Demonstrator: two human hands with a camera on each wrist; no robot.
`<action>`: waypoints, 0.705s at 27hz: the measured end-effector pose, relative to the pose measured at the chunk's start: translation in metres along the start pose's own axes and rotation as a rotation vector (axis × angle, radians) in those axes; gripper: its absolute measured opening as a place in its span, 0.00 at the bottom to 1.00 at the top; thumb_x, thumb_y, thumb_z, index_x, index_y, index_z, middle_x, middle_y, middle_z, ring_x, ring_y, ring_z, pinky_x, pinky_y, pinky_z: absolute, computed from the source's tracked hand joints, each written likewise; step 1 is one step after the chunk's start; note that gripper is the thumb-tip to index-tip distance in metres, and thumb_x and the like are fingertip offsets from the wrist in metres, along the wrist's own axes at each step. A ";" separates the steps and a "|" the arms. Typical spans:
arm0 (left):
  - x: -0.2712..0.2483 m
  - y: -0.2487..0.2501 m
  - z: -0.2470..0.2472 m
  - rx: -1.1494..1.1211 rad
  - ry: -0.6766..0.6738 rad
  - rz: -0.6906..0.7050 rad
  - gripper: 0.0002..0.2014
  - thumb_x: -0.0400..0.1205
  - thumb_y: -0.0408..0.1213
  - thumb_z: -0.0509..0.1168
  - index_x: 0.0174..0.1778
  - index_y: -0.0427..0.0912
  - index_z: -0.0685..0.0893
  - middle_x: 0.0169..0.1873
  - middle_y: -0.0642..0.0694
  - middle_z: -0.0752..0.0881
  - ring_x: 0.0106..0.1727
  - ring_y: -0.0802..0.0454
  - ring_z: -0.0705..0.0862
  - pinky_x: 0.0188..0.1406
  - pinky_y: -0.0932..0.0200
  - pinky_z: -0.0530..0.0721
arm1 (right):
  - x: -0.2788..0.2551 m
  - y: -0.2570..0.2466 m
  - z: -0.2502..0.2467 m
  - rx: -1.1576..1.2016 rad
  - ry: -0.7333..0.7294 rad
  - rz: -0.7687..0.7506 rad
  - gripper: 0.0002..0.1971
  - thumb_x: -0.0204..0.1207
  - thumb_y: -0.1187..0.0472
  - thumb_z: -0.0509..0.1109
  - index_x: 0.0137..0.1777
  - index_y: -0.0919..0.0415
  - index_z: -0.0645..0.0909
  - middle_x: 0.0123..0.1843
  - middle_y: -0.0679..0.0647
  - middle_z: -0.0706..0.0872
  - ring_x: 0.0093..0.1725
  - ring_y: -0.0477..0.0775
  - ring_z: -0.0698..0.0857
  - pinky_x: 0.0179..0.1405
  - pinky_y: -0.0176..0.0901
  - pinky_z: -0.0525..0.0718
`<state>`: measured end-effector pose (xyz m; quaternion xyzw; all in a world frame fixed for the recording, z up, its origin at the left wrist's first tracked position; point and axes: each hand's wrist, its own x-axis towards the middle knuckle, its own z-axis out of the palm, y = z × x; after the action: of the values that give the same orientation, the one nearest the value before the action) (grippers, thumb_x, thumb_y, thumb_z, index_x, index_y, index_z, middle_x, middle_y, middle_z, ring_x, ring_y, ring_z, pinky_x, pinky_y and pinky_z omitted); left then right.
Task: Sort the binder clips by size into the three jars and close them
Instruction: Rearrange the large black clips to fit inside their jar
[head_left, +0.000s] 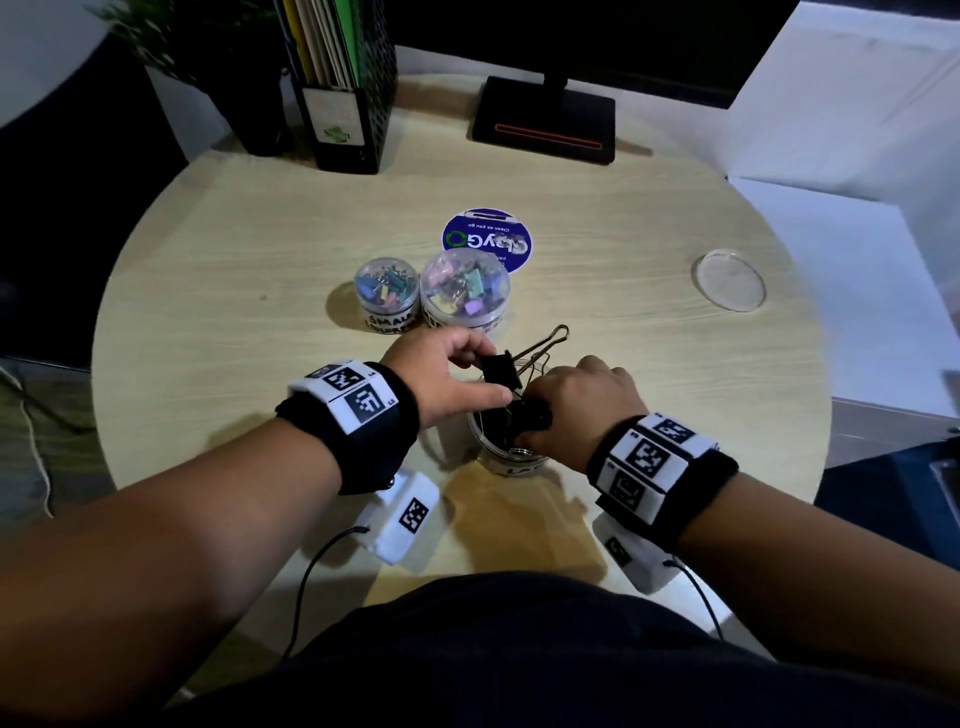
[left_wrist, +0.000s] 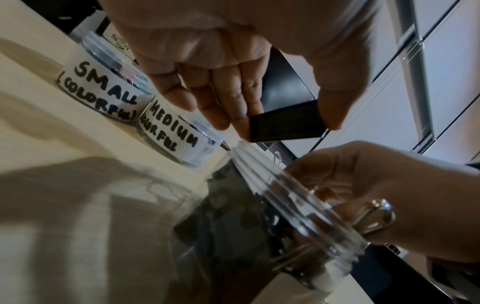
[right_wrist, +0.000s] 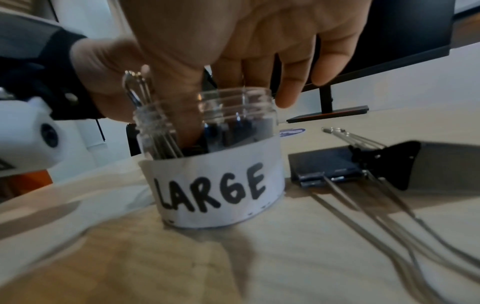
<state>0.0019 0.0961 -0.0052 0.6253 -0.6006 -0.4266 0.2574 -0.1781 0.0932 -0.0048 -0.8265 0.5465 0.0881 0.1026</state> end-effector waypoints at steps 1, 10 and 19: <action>-0.001 0.000 0.000 0.001 0.001 0.005 0.17 0.64 0.40 0.81 0.46 0.53 0.85 0.38 0.61 0.83 0.52 0.57 0.83 0.44 0.70 0.74 | 0.001 -0.002 0.001 -0.011 0.011 0.011 0.17 0.68 0.40 0.67 0.54 0.46 0.81 0.52 0.47 0.85 0.59 0.57 0.75 0.54 0.50 0.71; -0.003 0.000 0.000 0.058 -0.013 0.038 0.20 0.62 0.42 0.81 0.48 0.54 0.84 0.39 0.63 0.82 0.52 0.58 0.82 0.47 0.66 0.75 | 0.004 -0.004 -0.003 -0.177 0.190 -0.115 0.12 0.62 0.46 0.72 0.35 0.55 0.83 0.33 0.51 0.87 0.44 0.58 0.82 0.46 0.50 0.72; -0.005 -0.002 -0.001 -0.042 0.057 0.051 0.21 0.64 0.41 0.81 0.51 0.55 0.82 0.43 0.63 0.83 0.50 0.61 0.80 0.45 0.73 0.71 | -0.011 0.010 -0.010 0.286 0.398 0.062 0.12 0.69 0.57 0.66 0.43 0.66 0.82 0.43 0.63 0.85 0.43 0.66 0.83 0.39 0.48 0.80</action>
<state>0.0039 0.1010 -0.0050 0.6161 -0.5996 -0.4145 0.2985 -0.1912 0.0968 0.0067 -0.7873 0.5882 -0.1516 0.1063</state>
